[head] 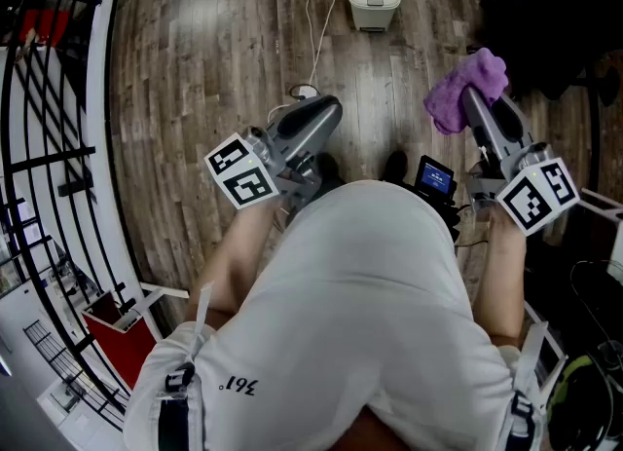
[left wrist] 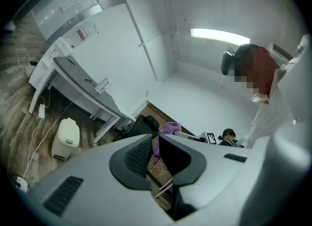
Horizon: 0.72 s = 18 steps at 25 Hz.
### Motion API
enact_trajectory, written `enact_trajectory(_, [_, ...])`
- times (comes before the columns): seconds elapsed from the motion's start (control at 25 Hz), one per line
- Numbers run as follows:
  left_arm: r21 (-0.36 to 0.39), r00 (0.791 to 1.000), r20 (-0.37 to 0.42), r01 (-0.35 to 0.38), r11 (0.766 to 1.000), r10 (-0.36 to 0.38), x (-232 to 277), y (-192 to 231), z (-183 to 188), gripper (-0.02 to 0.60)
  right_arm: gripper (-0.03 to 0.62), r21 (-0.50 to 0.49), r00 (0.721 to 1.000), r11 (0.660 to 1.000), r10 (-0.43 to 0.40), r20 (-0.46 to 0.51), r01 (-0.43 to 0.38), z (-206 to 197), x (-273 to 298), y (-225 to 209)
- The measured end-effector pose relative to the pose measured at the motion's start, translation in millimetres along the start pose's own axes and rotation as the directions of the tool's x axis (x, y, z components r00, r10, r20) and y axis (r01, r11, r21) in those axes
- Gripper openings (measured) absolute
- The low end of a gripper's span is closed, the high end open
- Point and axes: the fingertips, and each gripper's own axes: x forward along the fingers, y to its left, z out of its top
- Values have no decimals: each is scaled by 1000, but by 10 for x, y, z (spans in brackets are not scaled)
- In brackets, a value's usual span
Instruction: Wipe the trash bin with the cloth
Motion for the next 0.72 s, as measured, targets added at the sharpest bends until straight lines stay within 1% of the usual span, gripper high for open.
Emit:
enact_trajectory(0.16, [1,1000,-5,18,1000,-18,81,-37,-21,28,95,25,1000,999,23,9,-23,-44,4,16])
enact_trajectory(0.36, [-5,1000,-9,27,1000,-27,114,-58,-10,28,95,13,1000,1000,15,-5,-15,-37,-1,27])
enact_trajectory(0.52, [-12,999,-14,29,1000,-29,116,-61,-60,29,95,20,1000,999,27,-1,-27,-67,-11,55])
enact_trajectory(0.64, [-28,998,-22,51,998,-52,176,-101,-85,54,95,39,997,996,76,-1,-76,-89,17,153])
enact_trajectory(0.72, [-44,996,-26,87,995,-88,255,-180,-76,91,95,71,988,986,151,-4,-151,-94,47,296])
